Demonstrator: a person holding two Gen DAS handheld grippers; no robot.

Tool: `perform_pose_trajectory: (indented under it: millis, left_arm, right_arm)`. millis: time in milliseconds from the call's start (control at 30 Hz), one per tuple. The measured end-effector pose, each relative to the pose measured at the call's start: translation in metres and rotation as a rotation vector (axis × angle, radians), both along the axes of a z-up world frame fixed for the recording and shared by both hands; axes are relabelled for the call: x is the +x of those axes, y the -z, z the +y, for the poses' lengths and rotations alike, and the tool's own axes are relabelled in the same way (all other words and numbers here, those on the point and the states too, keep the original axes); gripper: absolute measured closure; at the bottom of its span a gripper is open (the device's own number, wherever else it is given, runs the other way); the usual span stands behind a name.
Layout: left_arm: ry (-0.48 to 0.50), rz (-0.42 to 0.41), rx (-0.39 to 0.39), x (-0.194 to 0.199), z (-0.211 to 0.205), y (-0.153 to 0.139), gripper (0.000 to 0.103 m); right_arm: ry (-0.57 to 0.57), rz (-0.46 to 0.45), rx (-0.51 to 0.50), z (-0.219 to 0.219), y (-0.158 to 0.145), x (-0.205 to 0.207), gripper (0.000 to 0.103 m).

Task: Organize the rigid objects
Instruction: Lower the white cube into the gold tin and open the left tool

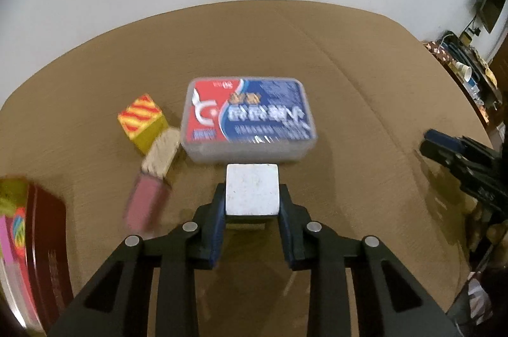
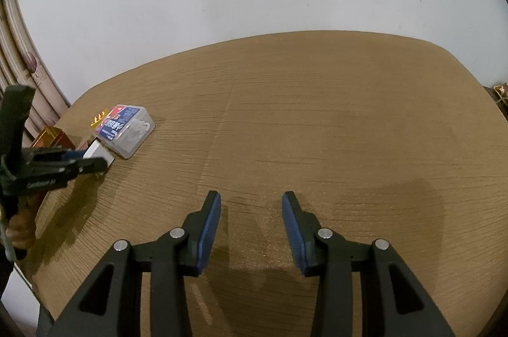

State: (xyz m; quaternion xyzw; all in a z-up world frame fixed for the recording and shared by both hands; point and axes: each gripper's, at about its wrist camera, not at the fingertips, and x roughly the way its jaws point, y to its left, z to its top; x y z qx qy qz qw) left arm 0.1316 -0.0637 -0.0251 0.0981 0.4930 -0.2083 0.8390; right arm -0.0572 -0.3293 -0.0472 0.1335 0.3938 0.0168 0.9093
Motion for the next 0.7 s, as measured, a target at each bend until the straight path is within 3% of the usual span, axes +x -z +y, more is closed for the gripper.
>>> perform_pose_trajectory:
  millis: [233, 433, 533, 700]
  left_arm:
    - [-0.104, -0.039, 0.012, -0.085, 0.028, -0.046, 0.077]
    - [-0.298, -0.051, 0.098, -0.113, 0.124, -0.096, 0.077]
    - [-0.380, -0.008, 0.162, -0.105, 0.184, -0.095, 0.077]
    - [-0.468, 0.030, 0.259, -0.087, 0.226, -0.066, 0.077]
  right_arm:
    - [0.000, 0.008, -0.014, 0.002, 0.000, 0.005, 0.062]
    - [-0.012, 0.017, -0.057, 0.014, 0.000, 0.010, 0.056]
    - [-0.012, 0.022, -0.077, 0.017, 0.002, 0.012, 0.056]
    - [-0.015, 0.029, -0.105, 0.024, 0.003, 0.015, 0.055]
